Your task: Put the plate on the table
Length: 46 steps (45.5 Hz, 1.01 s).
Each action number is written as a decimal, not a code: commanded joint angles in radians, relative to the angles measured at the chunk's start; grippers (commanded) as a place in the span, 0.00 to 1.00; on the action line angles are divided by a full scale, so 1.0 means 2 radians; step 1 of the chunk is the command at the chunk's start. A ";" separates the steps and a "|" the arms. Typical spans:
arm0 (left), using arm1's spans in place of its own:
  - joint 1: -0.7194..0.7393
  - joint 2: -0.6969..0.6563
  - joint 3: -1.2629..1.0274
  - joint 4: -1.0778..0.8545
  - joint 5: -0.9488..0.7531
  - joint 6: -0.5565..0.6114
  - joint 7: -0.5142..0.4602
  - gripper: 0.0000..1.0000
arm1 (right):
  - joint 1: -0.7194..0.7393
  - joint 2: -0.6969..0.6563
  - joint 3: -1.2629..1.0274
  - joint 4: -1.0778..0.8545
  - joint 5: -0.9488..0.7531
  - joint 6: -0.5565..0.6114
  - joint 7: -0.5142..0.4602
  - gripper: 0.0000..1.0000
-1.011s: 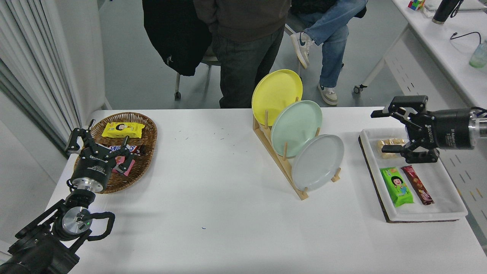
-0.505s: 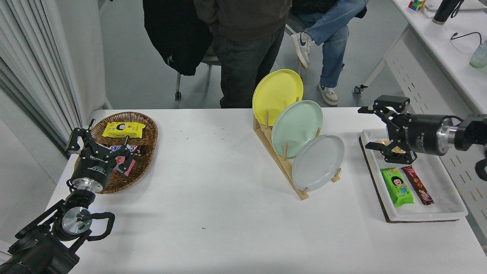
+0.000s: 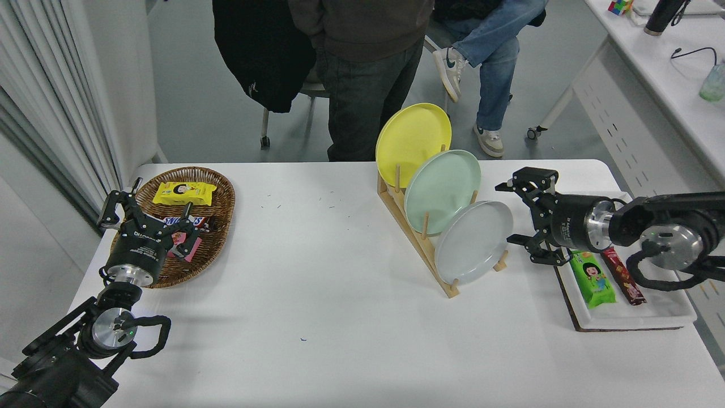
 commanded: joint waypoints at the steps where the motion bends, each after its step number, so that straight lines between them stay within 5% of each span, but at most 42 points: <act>1: 0.000 0.000 0.000 0.000 0.000 0.000 0.000 0.98 | 0.006 0.017 0.001 0.004 0.026 -0.014 -0.001 0.99; 46: 0.000 0.000 0.000 0.000 0.000 0.000 0.000 0.98 | 0.060 0.020 -0.056 0.029 0.065 0.015 -0.003 0.99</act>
